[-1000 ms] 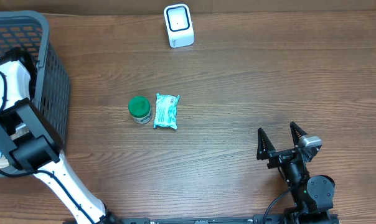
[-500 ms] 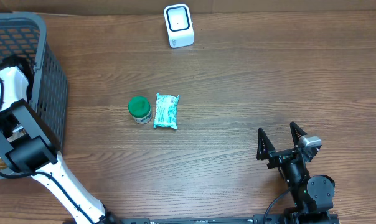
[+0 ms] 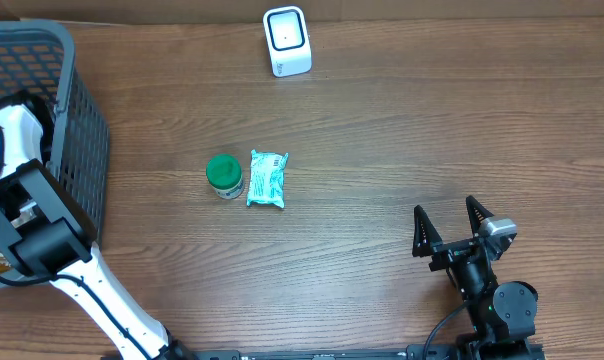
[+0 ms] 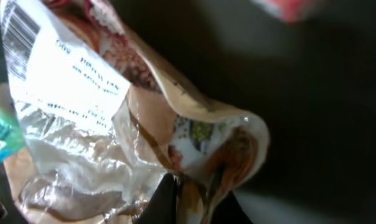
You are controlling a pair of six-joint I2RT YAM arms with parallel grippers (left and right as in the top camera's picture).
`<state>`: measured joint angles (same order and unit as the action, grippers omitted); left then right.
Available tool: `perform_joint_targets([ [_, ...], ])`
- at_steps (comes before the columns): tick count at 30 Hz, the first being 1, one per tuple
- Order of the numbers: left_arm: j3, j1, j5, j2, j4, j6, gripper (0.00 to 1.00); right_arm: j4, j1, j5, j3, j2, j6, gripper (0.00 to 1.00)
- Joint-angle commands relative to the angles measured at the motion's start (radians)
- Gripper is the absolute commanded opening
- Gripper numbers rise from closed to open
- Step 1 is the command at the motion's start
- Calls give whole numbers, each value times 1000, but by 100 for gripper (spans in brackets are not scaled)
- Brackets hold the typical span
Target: Scan the item barcode
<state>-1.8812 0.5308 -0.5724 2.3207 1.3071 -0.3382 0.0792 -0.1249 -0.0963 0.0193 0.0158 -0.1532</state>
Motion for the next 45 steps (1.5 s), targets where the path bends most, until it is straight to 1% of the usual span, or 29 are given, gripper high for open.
perform_joint_targets([
  [1, -135, 3, 80, -2, 45, -11, 4, -4, 3, 8, -11, -3, 5, 100],
  [5, -246, -5, 148, -48, 88, -10, 4, -4, 3, 8, -11, -3, 5, 100],
  [8, -290, -10, 186, -96, 99, -11, 4, -4, 3, 8, -11, -3, 5, 100],
  [15, -296, -14, 211, -219, 92, -6, 4, -4, 3, 8, -11, -3, 5, 100],
  [20, -296, -14, 210, -247, 97, 7, 4, -4, 3, 8, -11, -3, 5, 100],
  [22, -289, -14, 210, -241, 107, 35, 4, -4, 3, 8, -11, -3, 5, 100],
  [23, -283, -13, 206, -238, 110, 45, 9, -4, 3, 8, -11, -3, 5, 100],
  [26, -243, 0, 220, -228, 114, 46, 42, -4, 3, 8, -11, -3, 5, 100],
  [29, -177, 31, 277, -227, 82, 47, 60, -4, 3, 8, -11, -3, 5, 100],
  [33, -91, 96, 452, -227, 17, 119, 66, -4, 3, 8, -11, -3, 5, 100],
  [34, -76, 108, 467, -227, 10, 126, 67, -4, 3, 8, -11, -3, 5, 100],
  [39, 2, 151, 469, -228, -34, 191, 68, -4, 3, 8, -11, -3, 5, 100],
  [45, 61, 158, 483, -228, -107, 269, 69, -4, 3, 8, -11, -3, 5, 100],
])
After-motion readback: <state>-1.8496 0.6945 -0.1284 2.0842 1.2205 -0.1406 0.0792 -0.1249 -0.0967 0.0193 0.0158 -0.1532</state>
